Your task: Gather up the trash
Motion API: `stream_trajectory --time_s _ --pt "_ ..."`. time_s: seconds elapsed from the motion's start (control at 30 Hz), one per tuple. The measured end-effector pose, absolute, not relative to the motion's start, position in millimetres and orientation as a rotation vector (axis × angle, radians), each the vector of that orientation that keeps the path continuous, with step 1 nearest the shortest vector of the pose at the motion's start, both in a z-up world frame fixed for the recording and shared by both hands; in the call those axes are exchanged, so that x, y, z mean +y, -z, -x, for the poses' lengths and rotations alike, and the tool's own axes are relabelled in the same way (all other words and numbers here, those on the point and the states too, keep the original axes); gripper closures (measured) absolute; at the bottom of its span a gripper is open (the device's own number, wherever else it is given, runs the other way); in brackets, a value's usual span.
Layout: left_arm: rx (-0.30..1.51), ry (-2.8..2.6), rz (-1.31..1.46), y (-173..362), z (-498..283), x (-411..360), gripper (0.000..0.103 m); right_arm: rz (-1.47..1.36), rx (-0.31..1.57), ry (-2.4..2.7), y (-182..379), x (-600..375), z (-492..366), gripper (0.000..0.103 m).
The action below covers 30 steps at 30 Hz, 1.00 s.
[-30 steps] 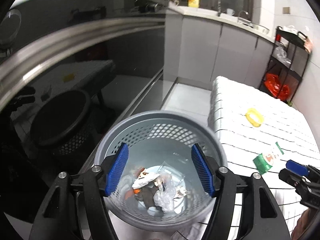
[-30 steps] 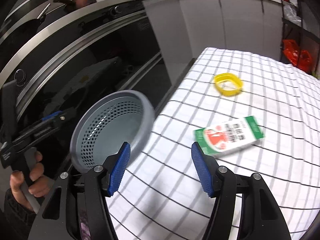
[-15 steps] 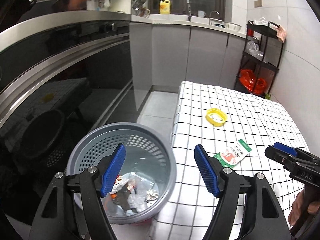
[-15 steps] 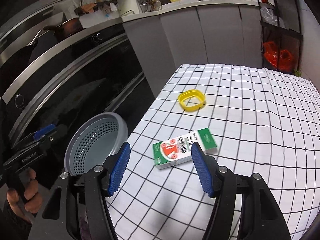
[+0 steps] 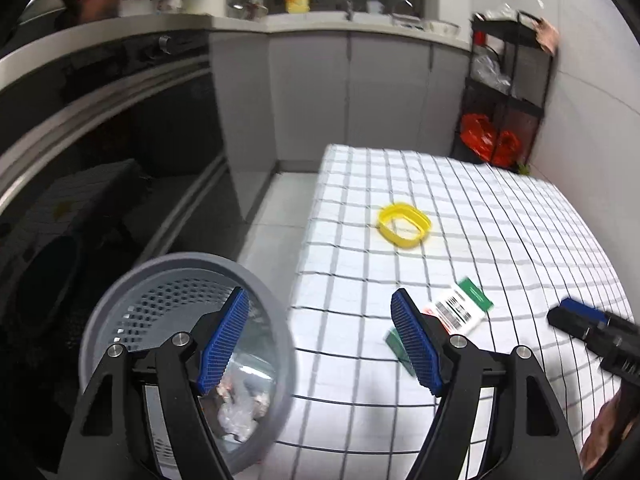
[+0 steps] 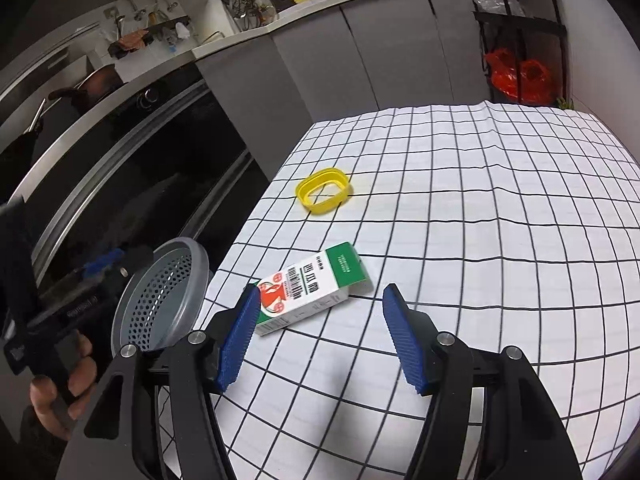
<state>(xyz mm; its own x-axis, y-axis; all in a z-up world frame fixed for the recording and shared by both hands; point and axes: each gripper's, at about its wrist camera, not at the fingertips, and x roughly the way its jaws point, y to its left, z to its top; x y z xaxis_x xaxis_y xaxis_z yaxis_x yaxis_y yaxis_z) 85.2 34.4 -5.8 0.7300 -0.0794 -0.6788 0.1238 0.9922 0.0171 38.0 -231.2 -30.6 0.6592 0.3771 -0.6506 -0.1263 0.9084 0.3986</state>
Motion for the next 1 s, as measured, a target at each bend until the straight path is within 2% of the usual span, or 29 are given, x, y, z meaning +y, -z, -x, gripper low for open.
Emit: stream_trajectory --time_s 0.6,0.7,1.0 --pt "0.855 0.398 -0.254 67 -111 -50 0.015 -0.452 0.783 -0.253 29 -284 -35 0.042" --pt "0.853 0.416 -0.277 72 -114 -56 0.008 -0.457 0.792 -0.264 31 -284 -35 0.042" --pt "0.906 0.467 -0.315 88 -130 -66 0.008 -0.495 0.801 -0.284 34 -289 -35 0.042"
